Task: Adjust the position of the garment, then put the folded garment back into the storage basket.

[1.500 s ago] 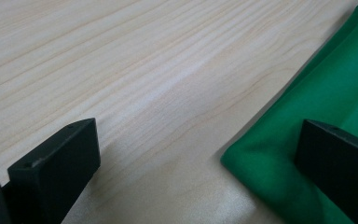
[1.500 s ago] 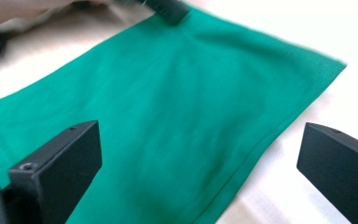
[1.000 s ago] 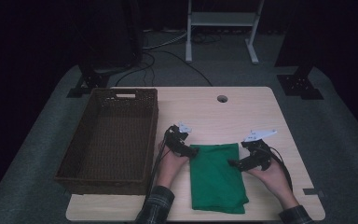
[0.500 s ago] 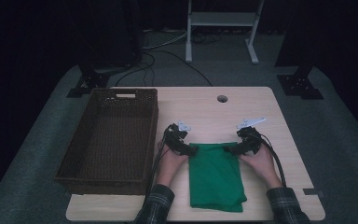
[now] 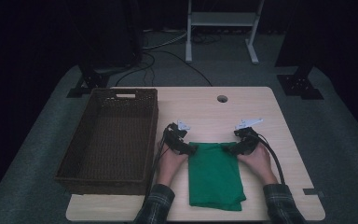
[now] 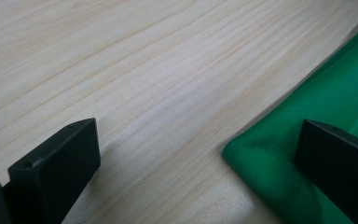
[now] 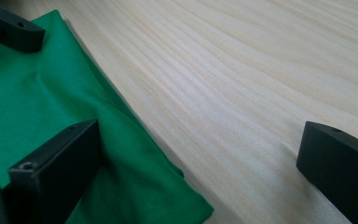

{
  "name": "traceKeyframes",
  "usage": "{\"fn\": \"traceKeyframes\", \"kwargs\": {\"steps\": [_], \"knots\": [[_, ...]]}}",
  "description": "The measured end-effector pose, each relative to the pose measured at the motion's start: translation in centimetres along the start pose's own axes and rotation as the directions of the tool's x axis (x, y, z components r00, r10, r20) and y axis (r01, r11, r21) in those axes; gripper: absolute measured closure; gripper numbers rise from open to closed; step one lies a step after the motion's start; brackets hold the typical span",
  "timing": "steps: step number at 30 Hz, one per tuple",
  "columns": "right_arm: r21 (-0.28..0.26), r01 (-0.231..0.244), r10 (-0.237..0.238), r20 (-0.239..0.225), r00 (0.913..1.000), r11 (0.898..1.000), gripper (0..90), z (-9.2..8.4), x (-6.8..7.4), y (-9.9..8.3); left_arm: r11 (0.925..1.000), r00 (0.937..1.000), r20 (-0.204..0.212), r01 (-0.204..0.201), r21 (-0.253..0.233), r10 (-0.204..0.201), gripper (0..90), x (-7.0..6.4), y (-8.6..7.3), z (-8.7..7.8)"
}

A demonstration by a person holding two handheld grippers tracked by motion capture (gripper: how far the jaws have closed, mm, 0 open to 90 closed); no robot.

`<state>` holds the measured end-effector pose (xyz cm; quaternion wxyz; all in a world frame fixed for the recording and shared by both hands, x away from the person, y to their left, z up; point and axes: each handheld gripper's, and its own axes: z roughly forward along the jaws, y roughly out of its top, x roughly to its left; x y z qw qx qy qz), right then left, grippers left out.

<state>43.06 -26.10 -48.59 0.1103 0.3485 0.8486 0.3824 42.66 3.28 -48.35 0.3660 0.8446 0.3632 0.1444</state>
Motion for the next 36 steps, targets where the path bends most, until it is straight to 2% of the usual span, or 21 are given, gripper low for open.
{"fn": "traceKeyframes", "kwargs": {"steps": [3, 5, 9, 17, 36], "knots": [[-0.002, -0.006, 0.006, 0.003, 1.0000, 1.000, 0.0, 0.0, 0.0, 0.0, 0.9997, 0.9995, 0.024, 0.018, -0.015, -0.018, 0.0, 0.2, -0.1, -0.1], [-0.002, -0.008, 0.008, 0.002, 1.0000, 1.000, 0.0, 0.0, 0.0, 0.0, 0.9996, 0.9994, 0.032, 0.014, -0.024, -0.014, 0.0, 0.2, -0.2, -0.3], [-0.004, -0.014, 0.014, 0.006, 0.9999, 1.000, 0.0, 0.0, 0.0, 0.0, 0.9994, 0.9997, 0.024, -0.005, -0.034, 0.006, 0.0, -0.2, -0.4, -0.5], [-0.004, -0.014, 0.014, 0.006, 0.9999, 1.000, 0.0, 0.0, 0.0, 0.0, 0.9989, 0.9997, 0.022, -0.013, -0.045, 0.014, 0.0, -0.7, -0.8, -0.9], [-0.004, -0.014, 0.014, 0.006, 0.9999, 1.000, 0.0, 0.0, 0.0, 0.0, 0.9979, 0.9985, 0.049, -0.019, -0.063, 0.023, 0.0, -2.9, -2.4, -2.6]]}}
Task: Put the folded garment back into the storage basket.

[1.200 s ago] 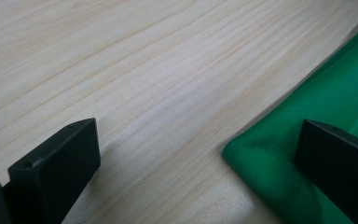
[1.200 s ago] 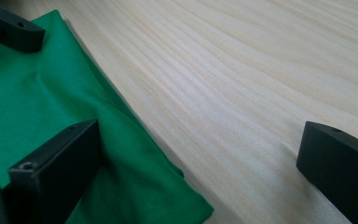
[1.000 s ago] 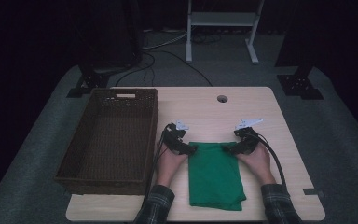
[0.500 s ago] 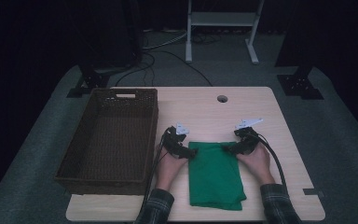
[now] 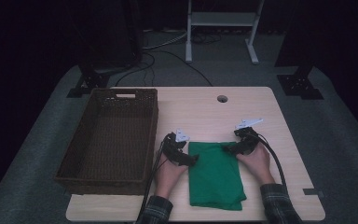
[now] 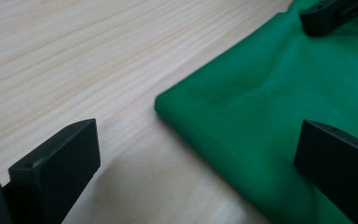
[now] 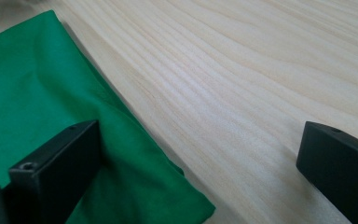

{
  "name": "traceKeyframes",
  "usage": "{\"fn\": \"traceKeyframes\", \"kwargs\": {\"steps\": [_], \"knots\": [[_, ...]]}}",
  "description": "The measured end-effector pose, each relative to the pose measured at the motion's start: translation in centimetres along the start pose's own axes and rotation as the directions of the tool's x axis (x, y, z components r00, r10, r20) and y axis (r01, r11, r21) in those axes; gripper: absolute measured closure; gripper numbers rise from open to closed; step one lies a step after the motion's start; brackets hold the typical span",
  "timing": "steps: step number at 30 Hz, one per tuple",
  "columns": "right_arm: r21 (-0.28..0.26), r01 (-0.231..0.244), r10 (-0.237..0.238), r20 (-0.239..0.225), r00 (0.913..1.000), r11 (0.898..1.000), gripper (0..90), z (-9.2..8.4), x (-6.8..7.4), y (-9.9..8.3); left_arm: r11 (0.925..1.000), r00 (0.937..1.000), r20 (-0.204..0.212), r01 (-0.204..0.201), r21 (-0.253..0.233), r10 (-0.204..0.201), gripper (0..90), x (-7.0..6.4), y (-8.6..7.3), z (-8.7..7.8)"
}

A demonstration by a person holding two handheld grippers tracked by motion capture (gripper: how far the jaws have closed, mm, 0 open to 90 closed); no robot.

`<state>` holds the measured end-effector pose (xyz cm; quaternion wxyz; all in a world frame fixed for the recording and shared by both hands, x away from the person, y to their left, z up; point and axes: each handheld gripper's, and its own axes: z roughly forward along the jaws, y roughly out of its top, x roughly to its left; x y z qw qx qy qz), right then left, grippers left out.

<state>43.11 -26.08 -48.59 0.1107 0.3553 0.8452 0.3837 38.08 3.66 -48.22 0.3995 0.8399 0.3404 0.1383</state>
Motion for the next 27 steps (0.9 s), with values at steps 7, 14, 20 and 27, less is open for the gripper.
{"fn": "traceKeyframes", "kwargs": {"steps": [7, 14, 20, 27], "knots": [[0.000, 0.000, 0.000, 0.000, 1.0000, 1.000, 0.0, 0.0, 0.0, 0.0, 0.9999, 1.0000, 0.004, -0.005, -0.011, 0.005, 0.0, -1.2, -0.7, -0.8], [0.000, 0.000, 0.000, 0.000, 1.0000, 1.000, 0.0, 0.0, 0.0, 0.0, 0.9999, 0.9994, 0.036, 0.000, -0.011, 0.000, 0.0, -2.1, -1.3, -1.4], [0.000, 0.001, -0.001, -0.001, 1.0000, 1.000, 0.0, 0.0, 0.0, 0.0, 0.9995, 0.9990, 0.032, -0.029, -0.011, 0.030, 0.0, -3.7, -2.0, -2.2], [0.000, 0.001, -0.001, 0.000, 1.0000, 1.000, 0.0, 0.0, 0.0, 0.0, 0.9995, 0.9972, 0.069, -0.030, -0.005, 0.030, 0.0, -5.0, -2.8, -3.0]]}}
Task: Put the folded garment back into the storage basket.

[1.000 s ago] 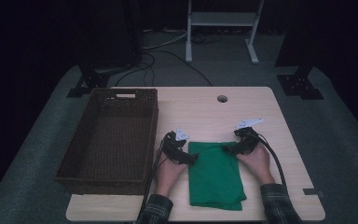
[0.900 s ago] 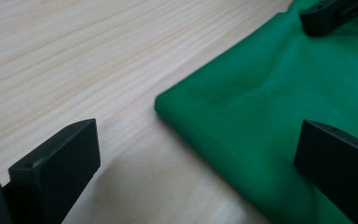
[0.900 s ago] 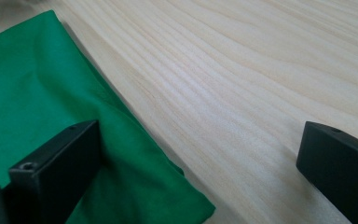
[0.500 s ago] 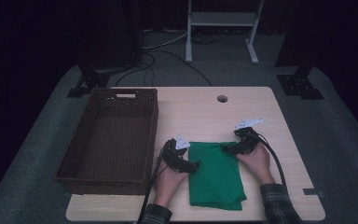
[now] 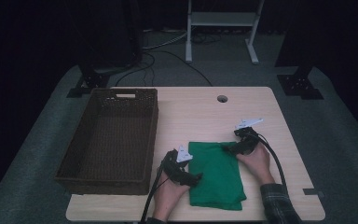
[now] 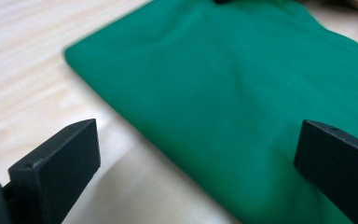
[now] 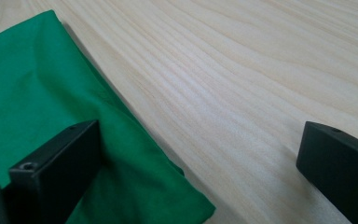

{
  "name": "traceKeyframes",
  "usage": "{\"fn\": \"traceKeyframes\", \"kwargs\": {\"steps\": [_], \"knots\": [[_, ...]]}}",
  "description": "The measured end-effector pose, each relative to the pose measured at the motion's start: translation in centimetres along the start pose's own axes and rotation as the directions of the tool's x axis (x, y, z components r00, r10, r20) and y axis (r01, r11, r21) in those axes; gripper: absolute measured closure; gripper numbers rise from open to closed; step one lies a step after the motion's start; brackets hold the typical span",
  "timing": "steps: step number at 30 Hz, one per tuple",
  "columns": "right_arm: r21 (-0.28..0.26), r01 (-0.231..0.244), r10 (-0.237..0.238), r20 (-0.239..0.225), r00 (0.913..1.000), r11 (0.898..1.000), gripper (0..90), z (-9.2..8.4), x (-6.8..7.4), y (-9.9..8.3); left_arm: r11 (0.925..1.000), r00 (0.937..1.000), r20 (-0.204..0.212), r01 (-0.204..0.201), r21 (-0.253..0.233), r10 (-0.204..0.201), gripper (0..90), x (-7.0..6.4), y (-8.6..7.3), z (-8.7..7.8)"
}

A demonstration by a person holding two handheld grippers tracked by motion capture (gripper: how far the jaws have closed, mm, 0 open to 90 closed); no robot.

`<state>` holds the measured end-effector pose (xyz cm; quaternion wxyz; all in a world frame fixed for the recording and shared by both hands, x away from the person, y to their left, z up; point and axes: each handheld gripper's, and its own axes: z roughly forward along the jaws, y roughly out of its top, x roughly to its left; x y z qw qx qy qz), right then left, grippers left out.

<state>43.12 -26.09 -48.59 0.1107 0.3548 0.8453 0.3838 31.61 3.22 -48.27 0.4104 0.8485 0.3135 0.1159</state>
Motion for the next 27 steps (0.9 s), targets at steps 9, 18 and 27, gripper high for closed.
{"fn": "traceKeyframes", "kwargs": {"steps": [9, 18, 27], "knots": [[0.000, -0.001, 0.001, -0.001, 1.0000, 1.000, 0.0, 0.0, 0.0, 0.0, 0.9987, 0.9993, 0.025, -0.028, 0.043, 0.027, 0.0, -2.4, -1.1, -0.9], [0.000, 0.000, 0.000, 0.000, 1.0000, 1.000, 0.0, 0.0, 0.0, 0.0, 0.9977, 0.9987, 0.042, -0.031, 0.061, 0.028, 0.0, -4.2, -1.9, -1.5], [0.000, -0.001, 0.001, -0.001, 1.0000, 1.000, 0.0, 0.0, 0.0, 0.0, 0.9966, 0.9988, 0.021, -0.045, 0.070, 0.043, 0.0, -6.4, -2.5, -2.0]]}}
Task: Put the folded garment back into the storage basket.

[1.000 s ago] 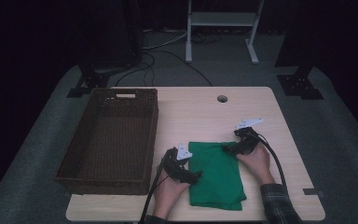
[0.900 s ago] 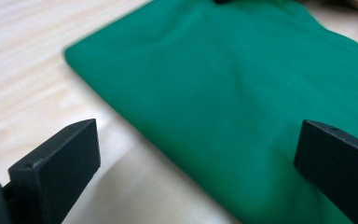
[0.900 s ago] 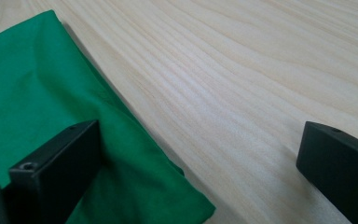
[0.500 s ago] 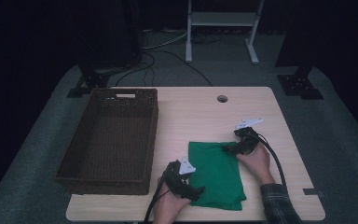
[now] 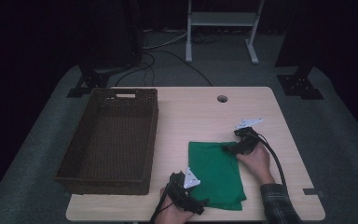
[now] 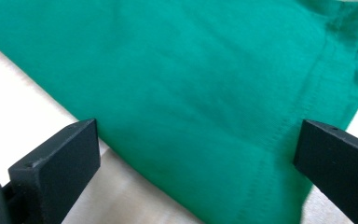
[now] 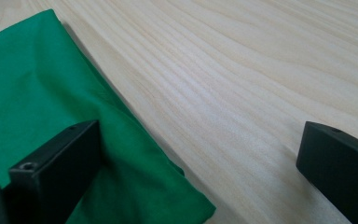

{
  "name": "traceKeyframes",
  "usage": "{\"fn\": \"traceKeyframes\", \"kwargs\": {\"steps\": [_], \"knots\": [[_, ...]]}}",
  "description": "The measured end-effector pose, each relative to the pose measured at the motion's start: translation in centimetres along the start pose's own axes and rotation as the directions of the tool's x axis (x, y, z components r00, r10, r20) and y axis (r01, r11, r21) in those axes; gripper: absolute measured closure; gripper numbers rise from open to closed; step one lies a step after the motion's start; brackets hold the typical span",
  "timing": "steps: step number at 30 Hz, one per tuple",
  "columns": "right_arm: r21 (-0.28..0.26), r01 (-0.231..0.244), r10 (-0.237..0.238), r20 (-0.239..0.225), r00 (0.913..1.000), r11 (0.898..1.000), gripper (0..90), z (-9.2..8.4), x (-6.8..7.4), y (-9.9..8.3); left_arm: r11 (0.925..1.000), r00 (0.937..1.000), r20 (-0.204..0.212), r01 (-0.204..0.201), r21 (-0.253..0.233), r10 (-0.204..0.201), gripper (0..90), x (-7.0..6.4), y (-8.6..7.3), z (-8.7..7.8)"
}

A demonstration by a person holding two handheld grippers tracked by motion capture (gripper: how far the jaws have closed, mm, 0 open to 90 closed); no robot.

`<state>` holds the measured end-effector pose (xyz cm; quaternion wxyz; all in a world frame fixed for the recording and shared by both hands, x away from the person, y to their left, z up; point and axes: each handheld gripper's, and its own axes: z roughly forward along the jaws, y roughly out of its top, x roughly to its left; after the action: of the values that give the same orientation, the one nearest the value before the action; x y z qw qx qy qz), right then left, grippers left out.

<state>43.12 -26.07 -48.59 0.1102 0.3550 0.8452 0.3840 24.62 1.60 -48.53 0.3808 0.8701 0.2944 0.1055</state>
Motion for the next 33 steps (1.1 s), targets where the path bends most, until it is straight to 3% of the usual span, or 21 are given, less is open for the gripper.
{"fn": "traceKeyframes", "kwargs": {"steps": [5, 11, 17, 20, 23, 27, 33], "knots": [[0.000, 0.001, -0.001, 0.000, 1.0000, 1.000, 0.0, 0.0, 0.0, 0.0, 1.0000, 0.9997, -0.023, -0.006, 0.007, 0.006, 0.2, -0.4, 0.0, 0.0], [0.000, 0.001, -0.001, 0.001, 1.0000, 1.000, 0.0, 0.0, 0.0, 0.0, 0.9998, 0.9998, -0.001, -0.018, -0.002, 0.018, 17.5, -0.5, 0.0, -0.6], [0.000, -0.003, 0.003, 0.004, 1.0000, 1.000, 0.0, 0.0, 0.1, 0.0, 0.9995, 0.9997, -0.004, 0.023, -0.022, -0.023, 54.8, 0.0, 0.0, -1.1], [-0.007, -0.017, 0.017, -0.003, 0.9998, 1.000, 0.0, -0.2, 0.0, -0.2, 0.9988, 0.9991, 0.010, 0.041, -0.027, -0.041, 65.8, 0.2, 0.0, -1.1], [-0.014, -0.054, 0.054, -0.024, 0.9983, 0.998, 0.0, -0.6, -0.1, -0.4, 0.9984, 0.9987, 0.013, 0.050, -0.027, -0.050, 69.5, 0.3, 0.0, -1.1], [-0.016, -0.016, 0.015, -0.025, 0.9996, 1.000, 0.3, -0.9, 0.9, -0.6, 0.9981, 0.9985, 0.012, 0.054, -0.031, -0.054, 70.1, 0.3, -0.1, -1.1], [-0.011, 0.015, -0.015, -0.013, 0.9998, 1.000, 16.9, -1.1, 1.8, -0.9, 0.9979, 0.9983, 0.008, 0.057, -0.031, -0.057, 70.3, 0.3, -0.1, -1.1]]}}
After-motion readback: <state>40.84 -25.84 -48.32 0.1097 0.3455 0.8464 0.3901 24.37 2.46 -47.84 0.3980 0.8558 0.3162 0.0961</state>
